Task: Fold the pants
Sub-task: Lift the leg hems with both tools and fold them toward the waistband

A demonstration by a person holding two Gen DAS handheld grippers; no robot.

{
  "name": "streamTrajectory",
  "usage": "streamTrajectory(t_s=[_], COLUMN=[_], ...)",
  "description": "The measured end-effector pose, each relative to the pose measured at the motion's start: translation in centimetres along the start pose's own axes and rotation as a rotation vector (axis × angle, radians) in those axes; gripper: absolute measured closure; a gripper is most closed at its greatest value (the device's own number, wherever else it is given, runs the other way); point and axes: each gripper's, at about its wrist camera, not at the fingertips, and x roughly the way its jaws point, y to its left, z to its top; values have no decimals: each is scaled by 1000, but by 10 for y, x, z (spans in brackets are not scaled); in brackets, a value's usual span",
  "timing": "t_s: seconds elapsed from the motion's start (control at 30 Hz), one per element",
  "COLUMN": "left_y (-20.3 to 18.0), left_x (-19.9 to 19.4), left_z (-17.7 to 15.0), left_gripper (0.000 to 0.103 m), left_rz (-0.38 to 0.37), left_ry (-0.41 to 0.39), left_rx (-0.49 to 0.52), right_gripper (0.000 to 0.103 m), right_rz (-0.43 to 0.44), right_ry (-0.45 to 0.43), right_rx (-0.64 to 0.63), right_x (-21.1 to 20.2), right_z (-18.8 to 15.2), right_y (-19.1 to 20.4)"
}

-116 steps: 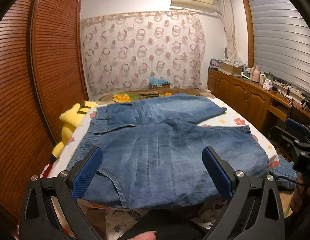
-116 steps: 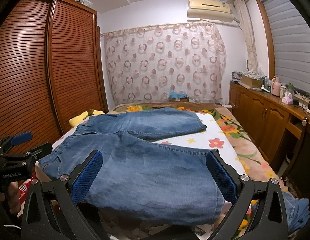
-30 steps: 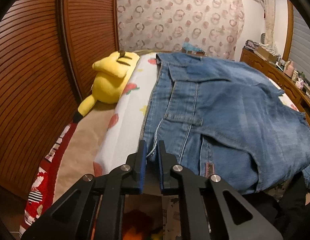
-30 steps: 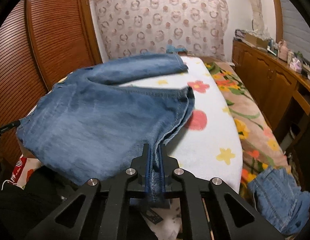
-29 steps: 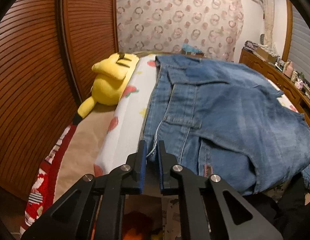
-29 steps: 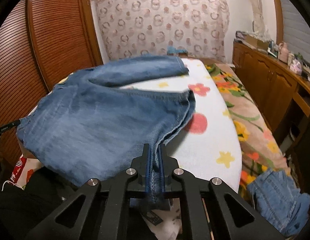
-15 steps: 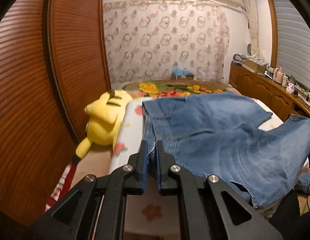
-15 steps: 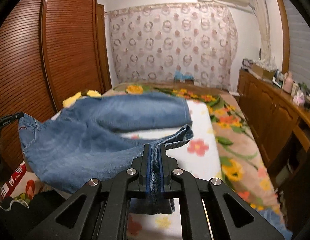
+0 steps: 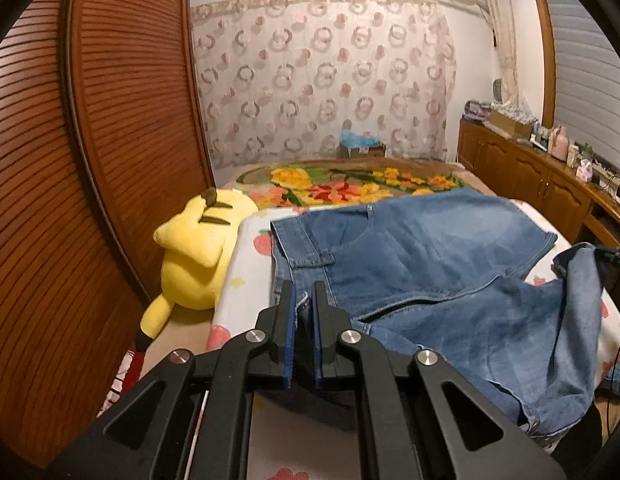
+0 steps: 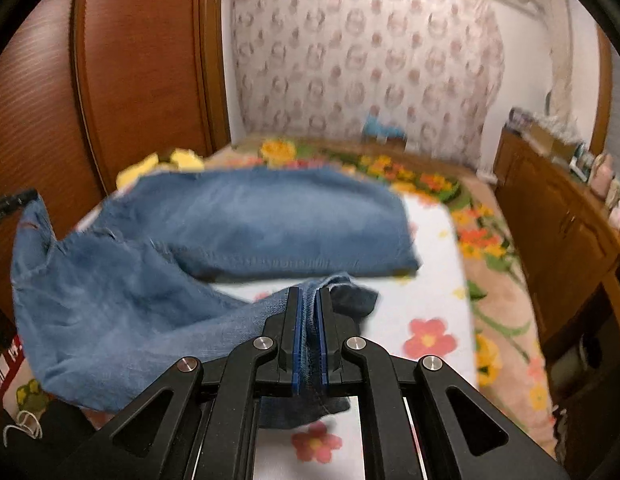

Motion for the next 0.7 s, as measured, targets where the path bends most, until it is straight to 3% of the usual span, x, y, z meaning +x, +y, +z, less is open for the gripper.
streamTrajectory(t_s=[0.13, 0.2, 0.33, 0.47, 0.7], left_y=[-4, -6, -10, -12, -17], left_x=[7, 8, 6, 4, 3], left_z=[-7, -11, -13, -12, -12], left_gripper=[95, 95, 95, 95, 95], left_rz=[4, 3, -3, -9, -15], left_ry=[23, 27, 27, 25, 24], left_rx=[7, 9, 14, 17, 19], right_gripper=[96, 89, 82, 64, 58], right_rz=[18, 33, 30, -3, -6], right_ry=[59, 69, 61, 31, 67], right_rx=[12, 39, 85, 92, 90], right_x=[28, 30, 20, 0, -12], right_z=[-21, -29, -37, -47, -72], right_y=[-1, -7, -22, -31, -17])
